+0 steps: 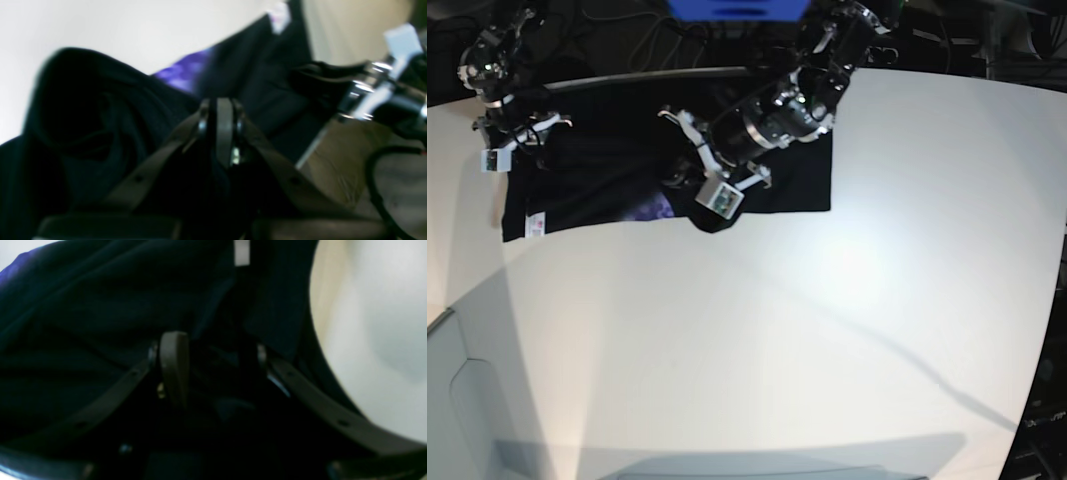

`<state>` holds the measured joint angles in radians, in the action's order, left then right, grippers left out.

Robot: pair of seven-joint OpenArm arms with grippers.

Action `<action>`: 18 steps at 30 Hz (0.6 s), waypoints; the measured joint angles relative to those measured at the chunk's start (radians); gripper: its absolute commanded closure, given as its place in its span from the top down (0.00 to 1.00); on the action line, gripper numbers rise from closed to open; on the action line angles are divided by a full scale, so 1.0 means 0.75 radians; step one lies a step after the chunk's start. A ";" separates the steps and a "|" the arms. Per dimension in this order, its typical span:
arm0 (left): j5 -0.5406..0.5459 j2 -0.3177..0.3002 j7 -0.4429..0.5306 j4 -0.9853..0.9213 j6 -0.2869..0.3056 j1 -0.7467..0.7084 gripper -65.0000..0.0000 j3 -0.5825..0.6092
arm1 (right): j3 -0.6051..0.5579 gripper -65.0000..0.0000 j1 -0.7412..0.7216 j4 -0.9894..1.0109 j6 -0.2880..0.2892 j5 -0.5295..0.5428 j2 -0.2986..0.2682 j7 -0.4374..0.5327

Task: Fold the T-shirt properly
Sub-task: 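Lay the folded end down on the strip and release the left gripper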

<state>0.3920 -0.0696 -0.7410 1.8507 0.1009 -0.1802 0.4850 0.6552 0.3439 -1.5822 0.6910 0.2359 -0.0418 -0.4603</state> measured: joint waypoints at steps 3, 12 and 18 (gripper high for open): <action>-0.046 0.001 0.007 -0.031 -0.001 0.031 0.00 0.072 | 0.000 0.41 0.001 0.000 0.000 0.000 0.000 0.000; -0.065 0.015 -0.002 -0.116 -0.001 0.069 0.00 0.114 | 0.000 0.41 0.005 0.000 -0.001 0.000 0.000 0.001; -0.070 0.068 0.010 -0.119 -0.001 0.100 0.00 0.106 | 0.000 0.41 0.007 0.000 -0.001 0.001 0.001 0.002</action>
<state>0.3397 -0.0185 -0.7334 1.7615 0.1001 -0.1055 0.5644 0.6552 0.3492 -1.5822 0.6907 0.2363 -0.0414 -0.4591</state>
